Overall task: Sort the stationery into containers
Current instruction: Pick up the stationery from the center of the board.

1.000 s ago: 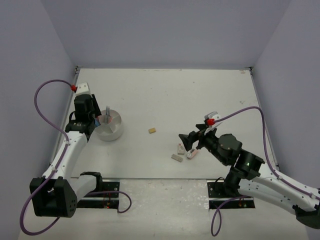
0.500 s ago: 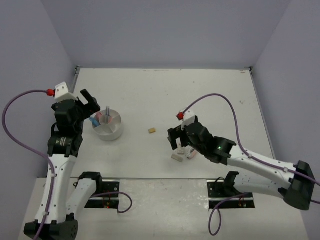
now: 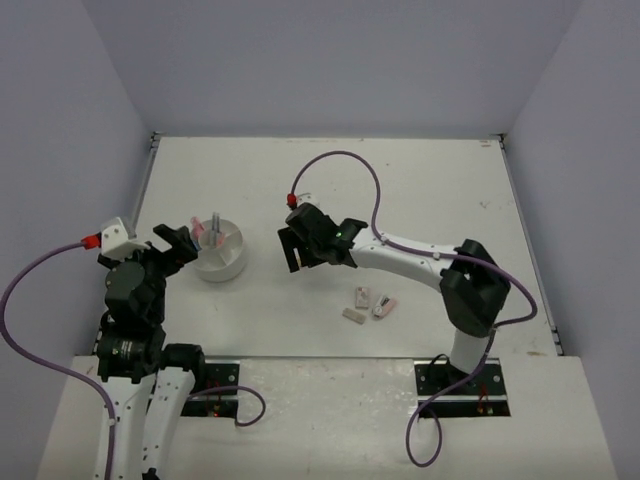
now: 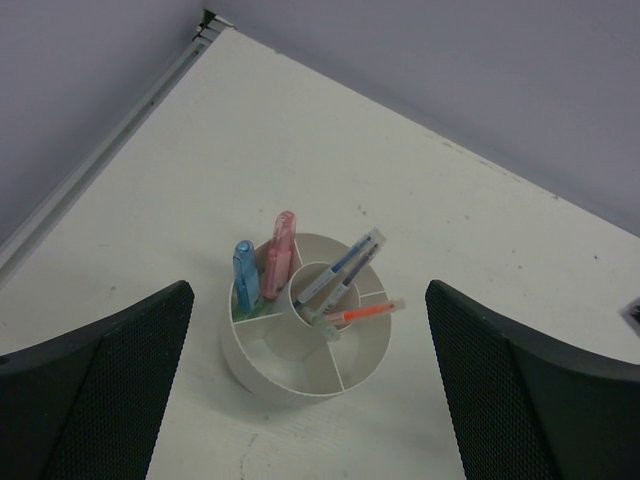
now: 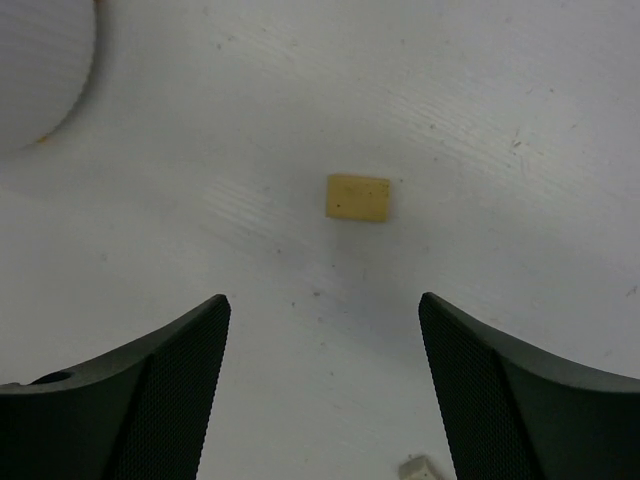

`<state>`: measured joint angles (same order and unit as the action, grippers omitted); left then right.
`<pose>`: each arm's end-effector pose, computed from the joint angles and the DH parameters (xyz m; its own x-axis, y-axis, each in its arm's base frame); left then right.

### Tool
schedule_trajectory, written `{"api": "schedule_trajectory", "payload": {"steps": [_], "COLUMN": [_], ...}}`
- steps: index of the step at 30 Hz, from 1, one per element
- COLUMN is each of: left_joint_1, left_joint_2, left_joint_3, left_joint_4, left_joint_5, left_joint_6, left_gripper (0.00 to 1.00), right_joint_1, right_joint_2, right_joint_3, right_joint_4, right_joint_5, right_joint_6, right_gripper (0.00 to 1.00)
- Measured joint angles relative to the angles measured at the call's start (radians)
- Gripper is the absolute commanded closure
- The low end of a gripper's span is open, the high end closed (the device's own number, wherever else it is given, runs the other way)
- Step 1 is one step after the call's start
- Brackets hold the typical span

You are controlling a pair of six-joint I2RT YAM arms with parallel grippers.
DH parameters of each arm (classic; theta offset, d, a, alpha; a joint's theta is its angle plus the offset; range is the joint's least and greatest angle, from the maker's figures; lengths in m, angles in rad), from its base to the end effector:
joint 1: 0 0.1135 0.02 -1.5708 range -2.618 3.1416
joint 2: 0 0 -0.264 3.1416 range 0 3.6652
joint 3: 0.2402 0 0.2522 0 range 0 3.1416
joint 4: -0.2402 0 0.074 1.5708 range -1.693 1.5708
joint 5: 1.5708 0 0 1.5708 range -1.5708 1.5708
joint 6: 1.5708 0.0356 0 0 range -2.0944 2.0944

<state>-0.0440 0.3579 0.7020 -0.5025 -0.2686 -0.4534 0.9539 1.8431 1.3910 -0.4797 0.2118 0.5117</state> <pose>0.0904 0.0055 0.3280 -0.0456 -0.4207 -0.9060 -0.2662 0.8793 -0.3949 0.2389 0.3239 0.2274 -0.7599 -0.2438 -0.6026 -0.4047 0.9029 0.1449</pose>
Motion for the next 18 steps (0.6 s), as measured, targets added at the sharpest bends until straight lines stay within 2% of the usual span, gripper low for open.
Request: {"api": "schedule_trajectory", "payload": {"steps": [2, 7, 13, 17, 18], "left_joint_1": [-0.006, -0.027, -0.05, -0.057, -0.057], "left_joint_2": [0.003, 0.017, 0.019, 0.023, 0.024], "left_joint_3": [-0.005, -0.009, -0.009, -0.009, -0.009], "left_joint_4": [0.002, 0.006, 0.008, 0.008, 0.008], "left_joint_5": [0.013, 0.035, 0.05, 0.058, 0.06], "left_joint_6": [0.0, 0.0, 0.001, 0.001, 0.001], "left_gripper": [0.0, 0.0, 0.0, 0.0, 0.0], "right_joint_1": [-0.004, -0.015, -0.03, -0.04, -0.043], "right_joint_2": [0.069, 0.206, 0.299, 0.317, 0.318], "right_joint_3": [0.035, 0.111, 0.201, 0.224, 0.226], "right_joint_4": [-0.03, -0.095, -0.11, -0.11, -0.11], "right_joint_5": [-0.005, -0.004, 0.014, 0.034, 0.035], "right_joint_6": [0.006, 0.025, 0.028, 0.028, 0.029], "right_gripper": [0.28, 0.32, 0.4, 0.49, 0.56]}}
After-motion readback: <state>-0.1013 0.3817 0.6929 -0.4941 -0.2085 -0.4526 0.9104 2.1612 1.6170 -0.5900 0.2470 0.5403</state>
